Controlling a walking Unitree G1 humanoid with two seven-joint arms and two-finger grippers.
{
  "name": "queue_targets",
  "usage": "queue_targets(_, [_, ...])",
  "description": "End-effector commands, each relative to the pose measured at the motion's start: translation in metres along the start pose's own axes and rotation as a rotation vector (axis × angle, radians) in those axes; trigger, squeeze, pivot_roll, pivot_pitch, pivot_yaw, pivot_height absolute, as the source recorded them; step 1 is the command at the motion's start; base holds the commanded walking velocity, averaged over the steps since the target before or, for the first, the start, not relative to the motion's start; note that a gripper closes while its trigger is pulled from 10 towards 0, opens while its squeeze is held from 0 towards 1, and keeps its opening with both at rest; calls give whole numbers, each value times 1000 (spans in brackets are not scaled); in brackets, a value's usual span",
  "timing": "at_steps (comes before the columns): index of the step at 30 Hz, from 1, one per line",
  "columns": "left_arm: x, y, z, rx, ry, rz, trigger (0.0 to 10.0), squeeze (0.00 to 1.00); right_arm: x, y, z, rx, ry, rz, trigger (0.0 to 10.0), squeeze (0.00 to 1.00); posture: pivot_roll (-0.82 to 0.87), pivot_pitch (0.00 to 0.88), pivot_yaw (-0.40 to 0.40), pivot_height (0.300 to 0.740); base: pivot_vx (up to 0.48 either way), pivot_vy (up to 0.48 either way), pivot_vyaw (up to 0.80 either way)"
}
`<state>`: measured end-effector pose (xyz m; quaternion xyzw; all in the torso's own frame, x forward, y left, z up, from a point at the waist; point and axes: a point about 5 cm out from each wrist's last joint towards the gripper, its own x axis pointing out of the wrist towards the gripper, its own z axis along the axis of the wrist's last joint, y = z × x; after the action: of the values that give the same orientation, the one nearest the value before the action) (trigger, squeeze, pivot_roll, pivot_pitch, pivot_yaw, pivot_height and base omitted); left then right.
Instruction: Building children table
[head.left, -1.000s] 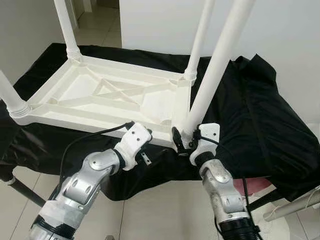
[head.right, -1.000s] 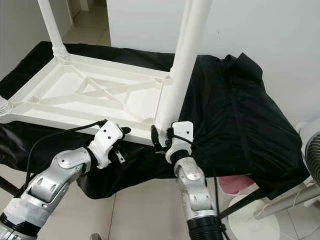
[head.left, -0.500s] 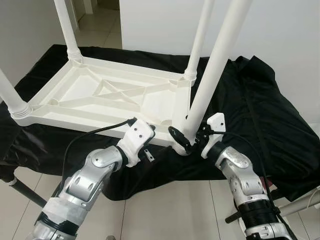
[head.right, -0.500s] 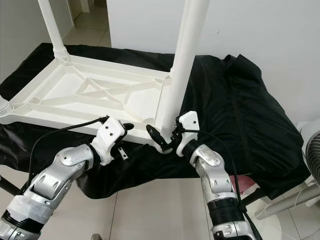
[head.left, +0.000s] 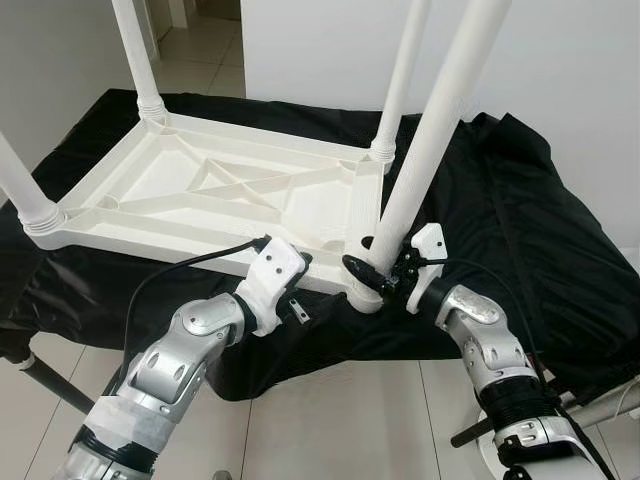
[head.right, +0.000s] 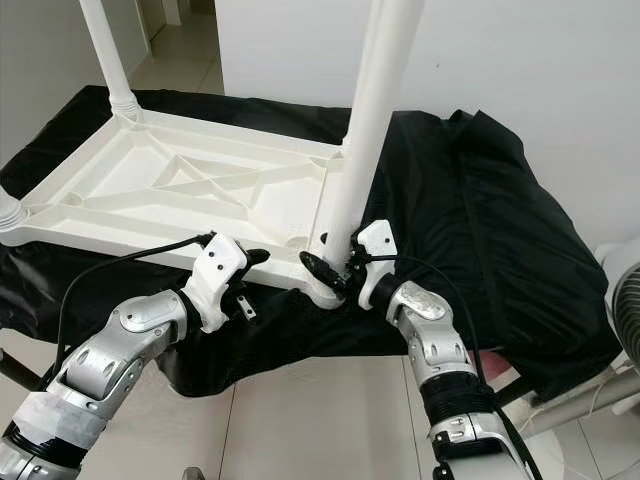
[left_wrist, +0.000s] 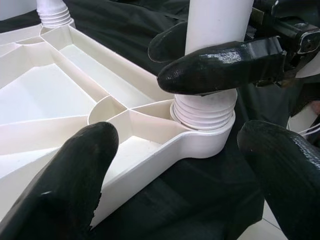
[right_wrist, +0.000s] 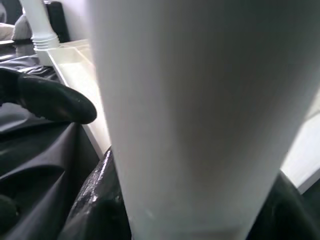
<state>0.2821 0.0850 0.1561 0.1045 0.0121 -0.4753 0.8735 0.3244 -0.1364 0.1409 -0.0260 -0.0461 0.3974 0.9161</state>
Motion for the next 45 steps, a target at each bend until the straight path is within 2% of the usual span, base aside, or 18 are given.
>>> queue_targets(1, [-2,-8,1,9,-4,-123,10000,0,-2,-1,-5,13,15,1,0,0,4,27,-32,740,0,0,0])
queue_targets(5, [-2,-9,2,31,-6,-128,10000,0,-3,-2,-5,19,9,-14,0,0,4,26,-32,740,0,0,0])
queue_targets(6, [-2,-10,1,38,-6,-133,10000,0,-3,-3,-4,23,5,-25,6863,0,3,26,-31,740,0,0,0])
queue_targets(7, [-2,-11,2,55,-15,-130,10000,0,-4,-3,-3,31,-6,-38,10000,0,2,27,-31,740,0,0,0])
queue_targets(13, [-3,-13,6,74,-45,-125,10000,0,-4,-2,0,41,-38,-128,10000,0,0,31,-31,740,0,0,0])
queue_targets(18, [-4,-14,3,55,-34,-118,10000,0,-3,9,-5,-10,7,-353,10000,0,7,33,-47,740,0,0,0])
queue_targets(20, [-4,-14,3,52,-32,-114,10000,0,-3,10,-4,-6,3,-399,10000,0,7,33,-47,740,0,0,0])
queue_targets(22, [-4,-14,2,51,-29,-106,10000,0,-4,11,-4,13,1,-441,10000,0,9,31,-53,740,0,0,0])
queue_targets(25, [-4,-10,0,66,-17,-61,10000,0,-2,19,-5,89,-19,-608,10000,0,17,26,-66,740,0,0,0])
queue_targets(27, [-5,-11,-1,39,-28,-54,10000,0,4,29,-5,150,-48,-696,10000,0,21,25,-74,740,0,0,0])
queue_targets(34, [-3,-8,0,64,-22,5,10000,0,8,34,-3,151,-45,-692,10000,0,12,19,-81,740,0,0,0])
queue_targets(36, [-2,-5,1,70,-20,45,10000,0,7,34,1,142,-49,-700,10000,0,4,15,-78,740,0,0,0])
queue_targets(39, [-1,-4,1,73,-16,48,10000,0,6,34,2,141,-46,-703,10000,0,-1,11,-76,740,0,0,0])
queue_targets(42, [1,-1,1,92,-15,69,10000,0,0,32,1,77,-35,-720,10000,0,5,1,-81,740,0,0,0])
queue_targets(45, [0,1,2,80,-16,88,10000,0,-1,35,2,93,-44,-680,10000,0,5,3,-77,740,0,0,0])
